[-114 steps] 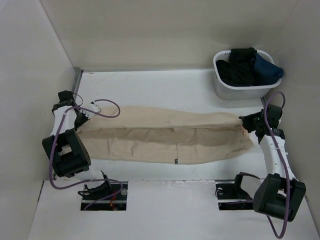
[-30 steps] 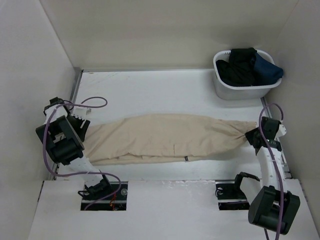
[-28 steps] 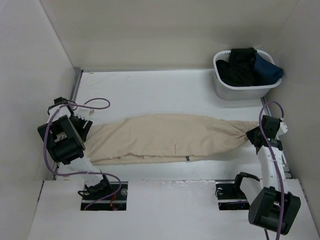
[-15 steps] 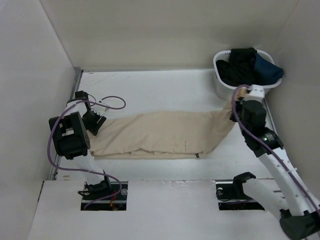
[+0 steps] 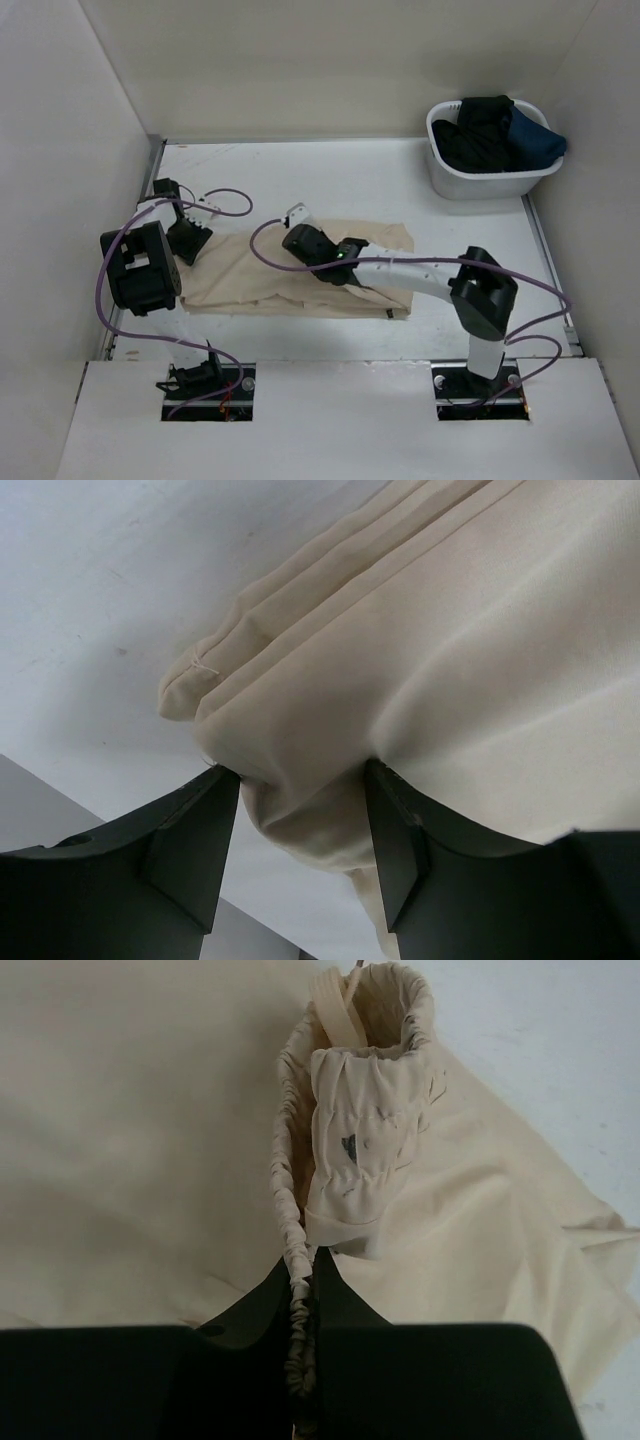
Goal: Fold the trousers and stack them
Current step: Fold the trousers
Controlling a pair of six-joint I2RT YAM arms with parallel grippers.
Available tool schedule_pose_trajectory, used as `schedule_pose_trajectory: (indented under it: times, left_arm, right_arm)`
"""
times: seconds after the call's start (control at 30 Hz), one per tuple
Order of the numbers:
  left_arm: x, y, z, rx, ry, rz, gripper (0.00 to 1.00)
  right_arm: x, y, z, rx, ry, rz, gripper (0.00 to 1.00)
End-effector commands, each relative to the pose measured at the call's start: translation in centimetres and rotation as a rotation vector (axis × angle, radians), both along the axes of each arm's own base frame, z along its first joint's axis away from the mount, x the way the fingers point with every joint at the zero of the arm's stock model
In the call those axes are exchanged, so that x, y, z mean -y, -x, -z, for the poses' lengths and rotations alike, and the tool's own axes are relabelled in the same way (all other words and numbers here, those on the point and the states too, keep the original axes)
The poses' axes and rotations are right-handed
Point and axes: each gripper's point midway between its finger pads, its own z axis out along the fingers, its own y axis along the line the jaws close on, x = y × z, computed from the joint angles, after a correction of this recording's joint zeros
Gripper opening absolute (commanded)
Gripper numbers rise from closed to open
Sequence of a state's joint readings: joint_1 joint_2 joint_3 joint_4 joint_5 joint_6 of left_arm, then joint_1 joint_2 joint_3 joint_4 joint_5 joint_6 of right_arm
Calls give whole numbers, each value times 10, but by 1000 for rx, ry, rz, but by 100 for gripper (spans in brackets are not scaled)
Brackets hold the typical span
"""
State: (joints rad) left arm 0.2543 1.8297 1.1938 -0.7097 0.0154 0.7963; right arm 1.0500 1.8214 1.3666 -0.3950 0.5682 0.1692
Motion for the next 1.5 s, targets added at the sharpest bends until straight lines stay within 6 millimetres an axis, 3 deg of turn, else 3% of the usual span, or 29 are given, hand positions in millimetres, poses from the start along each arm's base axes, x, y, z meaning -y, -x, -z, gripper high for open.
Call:
schedule_pose_trajectory:
  times: [0.0,0.07,0.13,0.2,0.27,0.33,0.43,0.47,0.53,0.63,0.7,0.77,0.83,0.87,1.0,1.07,1.17,1.27,1.37,1.47]
  left_arm:
    - [-6,-21,-10,80,-5,-16,51]
    - [-6,-21,-9,82,-7,-15,51]
    - [-8,-22,-9,90,-9,-18,51]
    - [-11,-25,-13,110,-15,-29,52]
    - [-17,-33,-24,153,-34,-40,54]
    - [-23,-46,-43,211,-53,-45,57]
    - [-28,-64,-83,301,-81,-44,59]
    - [-28,-68,-95,326,-87,-42,60]
    - [-21,-76,-127,399,-105,-19,62]
    - [-8,-75,-162,474,-123,25,66]
    - [-1,-68,-168,468,-131,59,67]
    - [-2,-61,-163,443,-160,70,66]
    - [-7,-60,-155,426,-177,73,66]
    - [-10,-59,-148,412,-180,69,65]
    - [-13,-39,-109,280,-71,34,70]
    - [-11,-19,-83,154,-10,12,68]
    - [-7,2,-48,32,58,-33,67]
    - [-9,7,-24,-5,38,-44,65]
    - [-22,7,-10,6,-57,-35,65]
    - [-27,5,-4,16,-100,-27,65]
  right_arm:
    - [-35,6,-35,56,-74,3,1]
    - [-43,16,-26,35,-76,-9,15]
    - [-59,34,-13,-20,-94,-94,42]
    - [-85,60,-16,-80,-164,-258,61]
    - [-113,87,-43,-97,-281,-436,73]
    - [-130,104,-81,-89,-397,-545,74]
    - [-126,116,-125,-79,-541,-580,71]
    - [-116,110,-130,-73,-573,-540,69]
    - [-72,88,-125,-91,-649,-338,66]
    - [33,56,-79,-159,-778,123,68]
    - [104,48,-43,-207,-877,430,68]
    - [159,47,-19,-205,-956,631,71]
    - [189,48,-5,-177,-985,703,75]
    - [195,50,2,-182,-989,709,77]
    - [194,56,29,-275,-1015,663,83]
    - [195,61,40,-301,-1016,671,100]
    - [196,73,62,-364,-1008,724,100]
    - [188,79,76,-413,-991,714,100]
    - [179,71,74,-409,-1007,678,84]
    - [163,60,66,-422,-1038,609,60]
